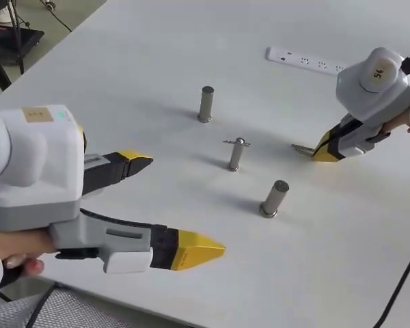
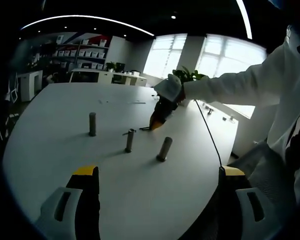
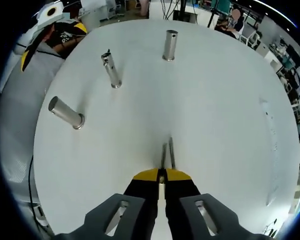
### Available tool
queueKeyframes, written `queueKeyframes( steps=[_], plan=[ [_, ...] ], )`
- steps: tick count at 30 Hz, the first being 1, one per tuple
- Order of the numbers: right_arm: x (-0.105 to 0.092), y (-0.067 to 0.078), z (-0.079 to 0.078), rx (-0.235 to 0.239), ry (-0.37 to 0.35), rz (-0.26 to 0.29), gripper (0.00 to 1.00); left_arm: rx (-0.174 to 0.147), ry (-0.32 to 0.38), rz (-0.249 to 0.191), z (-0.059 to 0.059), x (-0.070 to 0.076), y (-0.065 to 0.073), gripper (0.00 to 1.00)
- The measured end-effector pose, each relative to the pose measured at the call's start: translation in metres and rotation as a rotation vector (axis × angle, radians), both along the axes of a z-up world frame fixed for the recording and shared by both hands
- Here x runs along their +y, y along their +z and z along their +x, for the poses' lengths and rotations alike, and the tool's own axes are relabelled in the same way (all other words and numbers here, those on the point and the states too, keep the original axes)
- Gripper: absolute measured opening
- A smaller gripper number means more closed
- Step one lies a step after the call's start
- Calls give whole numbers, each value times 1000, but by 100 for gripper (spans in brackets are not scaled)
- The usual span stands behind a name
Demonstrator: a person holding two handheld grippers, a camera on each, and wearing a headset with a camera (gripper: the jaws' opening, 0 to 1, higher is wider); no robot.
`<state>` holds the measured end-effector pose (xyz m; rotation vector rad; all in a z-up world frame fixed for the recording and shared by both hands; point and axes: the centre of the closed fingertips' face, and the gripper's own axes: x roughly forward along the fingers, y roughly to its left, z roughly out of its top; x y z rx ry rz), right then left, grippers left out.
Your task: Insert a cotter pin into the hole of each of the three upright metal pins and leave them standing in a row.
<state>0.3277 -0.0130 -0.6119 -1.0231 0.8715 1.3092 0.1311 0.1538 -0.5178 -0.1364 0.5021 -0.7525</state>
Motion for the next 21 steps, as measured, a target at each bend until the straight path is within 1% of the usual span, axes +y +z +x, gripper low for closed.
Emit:
queueKeyframes(
  steps=[2, 5, 7, 8, 9, 12, 13, 16, 17, 18, 19, 20, 21],
  plan=[
    [1, -1, 2, -15, 4, -10, 0, -4, -5, 8, -1, 0, 1, 99],
    [1, -1, -1, -39, 24, -29, 0, -7, -5, 8, -1, 0, 4, 99],
    [1, 3, -2, -46, 26, -20, 0, -10, -7, 13, -1, 0, 5, 99],
    [3, 6, -3, -46, 27, -6, 0, -13, -8, 15, -1, -1, 6, 99],
    [7, 11, -4, -71, 38, 11, 0, -15, -9, 16, -1, -1, 7, 99],
    [10, 20, -3, -95, 60, 33, 0, -21, -13, 18, -1, -2, 9, 99],
    [12, 27, -8, -109, 67, 49, 0, -22, -14, 17, 0, -3, 10, 99],
    [13, 35, -7, -137, 74, 86, 0, -28, -16, 7, 4, -6, 14, 98],
    [16, 43, -13, -152, 84, 105, 0, -28, -17, 4, 5, -7, 16, 96],
    [17, 47, -14, -178, 95, 115, 0, -23, -19, -6, 8, -9, 17, 95],
    [19, 54, -17, -217, 115, 130, 0, -11, -19, -16, 9, -11, 17, 93],
    [19, 57, -21, -216, 112, 140, 0, 19, -18, -29, 11, -13, 17, 93],
    [22, 64, -26, -232, 105, 169, 0, 13, -20, -31, 15, -14, 18, 92]
  ],
)
